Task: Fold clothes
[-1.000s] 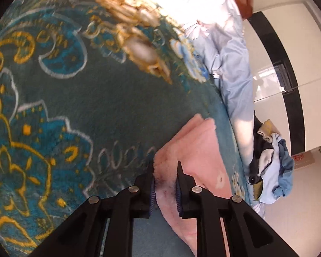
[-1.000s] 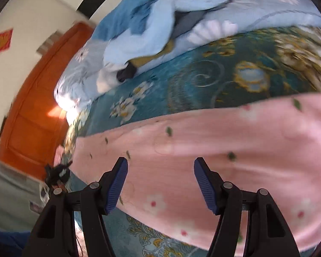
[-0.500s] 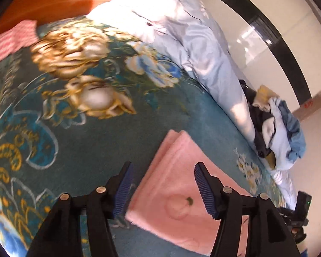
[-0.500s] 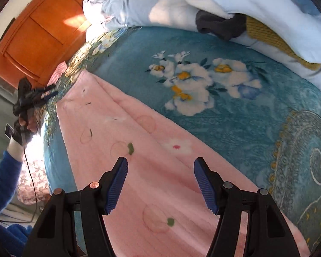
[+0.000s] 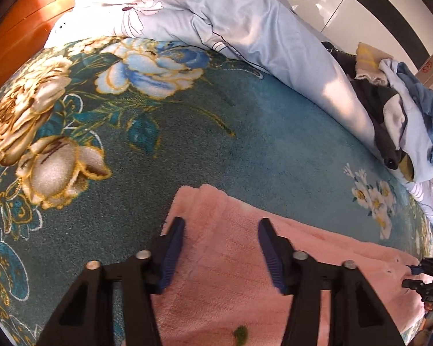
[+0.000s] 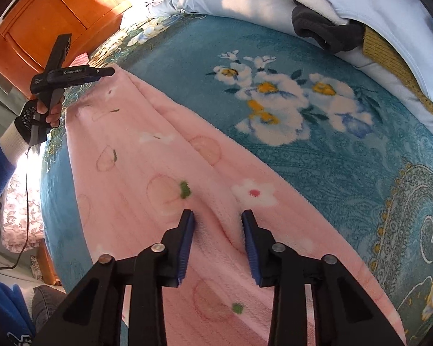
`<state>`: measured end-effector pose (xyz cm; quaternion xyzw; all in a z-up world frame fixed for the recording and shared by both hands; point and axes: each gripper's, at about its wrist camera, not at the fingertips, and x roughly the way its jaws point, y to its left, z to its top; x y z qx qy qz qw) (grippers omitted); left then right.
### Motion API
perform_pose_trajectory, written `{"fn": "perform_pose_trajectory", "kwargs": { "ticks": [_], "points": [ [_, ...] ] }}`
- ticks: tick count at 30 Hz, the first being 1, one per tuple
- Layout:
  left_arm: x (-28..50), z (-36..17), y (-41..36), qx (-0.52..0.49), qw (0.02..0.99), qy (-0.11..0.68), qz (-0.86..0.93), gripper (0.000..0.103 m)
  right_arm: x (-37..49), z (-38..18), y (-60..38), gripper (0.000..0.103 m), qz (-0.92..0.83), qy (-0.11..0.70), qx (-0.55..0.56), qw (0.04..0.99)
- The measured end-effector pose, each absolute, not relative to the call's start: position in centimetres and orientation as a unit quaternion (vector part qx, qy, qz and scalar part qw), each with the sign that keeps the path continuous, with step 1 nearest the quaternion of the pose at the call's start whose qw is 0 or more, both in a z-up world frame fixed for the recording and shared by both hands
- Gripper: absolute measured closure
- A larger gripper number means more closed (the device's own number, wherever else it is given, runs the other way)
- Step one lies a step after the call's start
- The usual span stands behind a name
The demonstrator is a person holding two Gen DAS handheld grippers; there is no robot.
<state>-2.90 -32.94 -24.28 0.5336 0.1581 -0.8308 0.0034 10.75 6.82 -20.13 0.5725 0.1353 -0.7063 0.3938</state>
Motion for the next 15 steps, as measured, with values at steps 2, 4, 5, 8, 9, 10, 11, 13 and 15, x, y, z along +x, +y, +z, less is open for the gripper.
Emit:
{"fn": "perform_pose_trajectory", "kwargs": {
  "ticks": [2,4,5,8,9,10,11,13,15],
  "points": [
    [-2.8,-24.4,-32.8,0.531,0.016,0.155,-0.833,0.094,10.7,-20.0,6.7,0.088,-0.713,0.136,0.570,0.384],
    [-2.3,-23.6,-33.0,0.506,0.016,0.167,-0.846,0.096,10.6,-19.3,6.9,0.093,-0.722,0.124,0.562,0.384],
    [-2.0,-22.8,-33.3,0.489,0.018,0.174,-0.855,0.096,10.6,-18.6,7.1,0.095,-0.728,0.122,0.554,0.386],
    [-1.2,-20.6,-34.2,0.437,0.024,0.194,-0.878,0.096,10.3,-16.1,7.0,0.096,-0.748,0.119,0.522,0.393],
    [-1.4,-20.3,-34.7,0.428,0.030,0.204,-0.880,0.096,9.8,-15.8,6.7,0.096,-0.752,0.122,0.519,0.388],
    [-1.9,-20.8,-34.9,0.438,0.036,0.204,-0.875,0.096,9.1,-16.1,6.4,0.096,-0.750,0.123,0.527,0.379],
    [-2.5,-21.2,-35.2,0.448,0.042,0.204,-0.869,0.096,8.5,-17.0,6.1,0.096,-0.748,0.129,0.539,0.366],
    [-3.4,-22.6,-35.0,0.473,0.059,0.194,-0.858,0.096,7.4,-18.9,5.6,0.096,-0.742,0.133,0.561,0.344],
    [-3.6,-23.8,-35.2,0.482,0.069,0.210,-0.848,0.096,6.9,-20.5,5.5,0.096,-0.737,0.127,0.575,0.331]
  ]
}}
